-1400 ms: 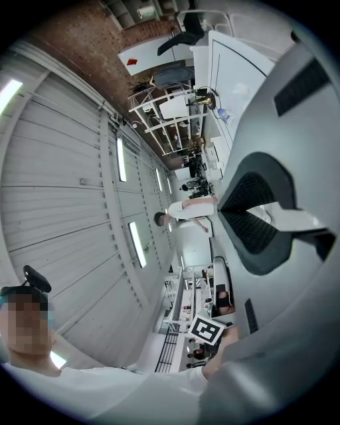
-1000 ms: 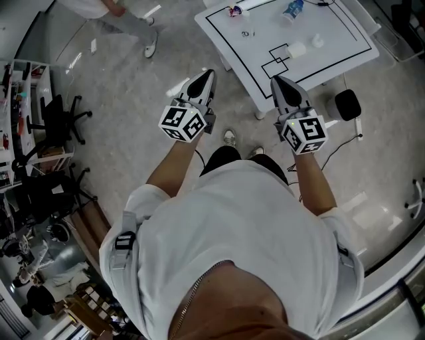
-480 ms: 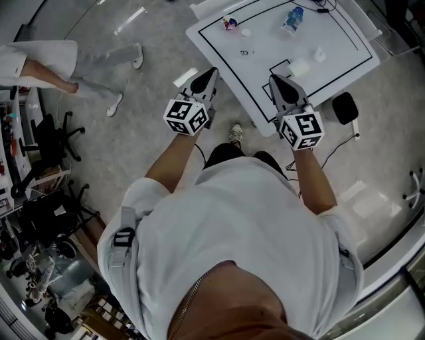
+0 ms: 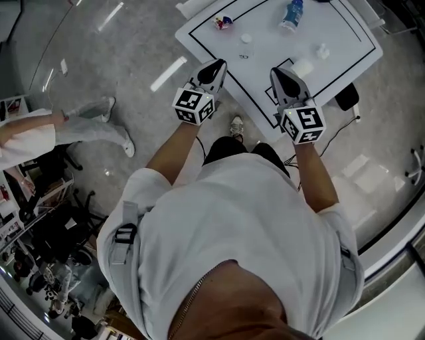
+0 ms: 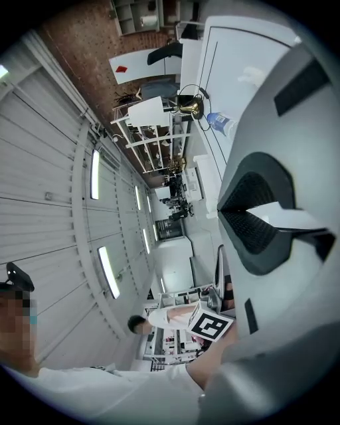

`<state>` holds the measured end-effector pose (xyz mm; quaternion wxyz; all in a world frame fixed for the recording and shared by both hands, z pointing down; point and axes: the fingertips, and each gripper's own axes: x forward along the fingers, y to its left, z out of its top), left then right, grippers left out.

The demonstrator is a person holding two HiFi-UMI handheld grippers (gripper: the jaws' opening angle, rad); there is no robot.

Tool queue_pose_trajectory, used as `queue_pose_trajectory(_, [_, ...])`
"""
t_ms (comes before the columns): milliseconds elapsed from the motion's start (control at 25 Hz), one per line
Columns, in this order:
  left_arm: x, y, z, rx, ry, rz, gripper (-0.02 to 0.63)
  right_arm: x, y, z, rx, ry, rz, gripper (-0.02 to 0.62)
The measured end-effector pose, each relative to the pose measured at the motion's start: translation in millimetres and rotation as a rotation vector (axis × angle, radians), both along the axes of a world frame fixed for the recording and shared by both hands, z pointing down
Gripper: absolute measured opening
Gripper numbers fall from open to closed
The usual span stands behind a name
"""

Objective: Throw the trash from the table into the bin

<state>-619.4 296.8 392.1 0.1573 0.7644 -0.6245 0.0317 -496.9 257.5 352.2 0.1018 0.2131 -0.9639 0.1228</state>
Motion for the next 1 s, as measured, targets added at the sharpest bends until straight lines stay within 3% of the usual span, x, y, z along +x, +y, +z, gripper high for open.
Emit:
queue_pose_trajectory(80, [-1,-9,10,-0.011,-0.008,0.028,0.016,-2,-5,5,-0.009,0.011,0.015,-0.008])
queue_pose_trajectory(360, [9,-40,39,-0.040,-0.047,0.146,0.185,-3,-20,18,-0.037,0.039,0.063,-0.008])
queue_pose_trajectory(600, [19,-66,46,-0.029,-0.146,0.217,0.338,3,-28,21,-0.044,0.053,0.105,-0.008])
queue_pose_trajectory(1000, [35,-103,59,-0.034,-0.171,0.282,0.364,24,-37,19,-0.040,0.066,0.184,-0.008])
